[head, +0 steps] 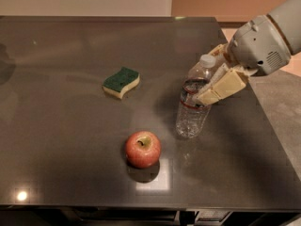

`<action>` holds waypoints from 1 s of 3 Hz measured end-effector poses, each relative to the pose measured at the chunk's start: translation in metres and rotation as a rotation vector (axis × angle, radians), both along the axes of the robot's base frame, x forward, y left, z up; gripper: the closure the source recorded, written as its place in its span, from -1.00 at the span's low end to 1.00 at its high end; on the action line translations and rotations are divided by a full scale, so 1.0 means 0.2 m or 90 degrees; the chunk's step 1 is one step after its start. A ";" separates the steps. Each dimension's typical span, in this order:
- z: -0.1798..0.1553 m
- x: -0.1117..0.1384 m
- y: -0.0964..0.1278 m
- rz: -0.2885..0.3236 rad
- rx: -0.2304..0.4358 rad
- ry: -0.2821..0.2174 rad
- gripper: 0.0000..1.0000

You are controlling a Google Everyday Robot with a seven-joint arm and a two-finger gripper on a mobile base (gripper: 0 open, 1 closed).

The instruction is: Move water bottle near apple

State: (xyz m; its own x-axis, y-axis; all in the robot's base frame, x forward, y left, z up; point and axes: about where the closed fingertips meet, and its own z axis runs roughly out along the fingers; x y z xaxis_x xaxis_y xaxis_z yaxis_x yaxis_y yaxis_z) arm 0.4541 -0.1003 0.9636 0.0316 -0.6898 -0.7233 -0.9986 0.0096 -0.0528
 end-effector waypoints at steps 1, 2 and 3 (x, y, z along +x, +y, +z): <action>0.00 -0.11 0.03 0.032 0.003 -0.003 1.00; -0.02 -0.20 0.06 0.055 -0.004 -0.004 1.00; -0.05 -0.26 0.08 0.067 -0.016 -0.010 0.65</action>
Offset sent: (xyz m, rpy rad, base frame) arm -0.0630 0.0139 -0.0119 -0.0202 0.0066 0.1321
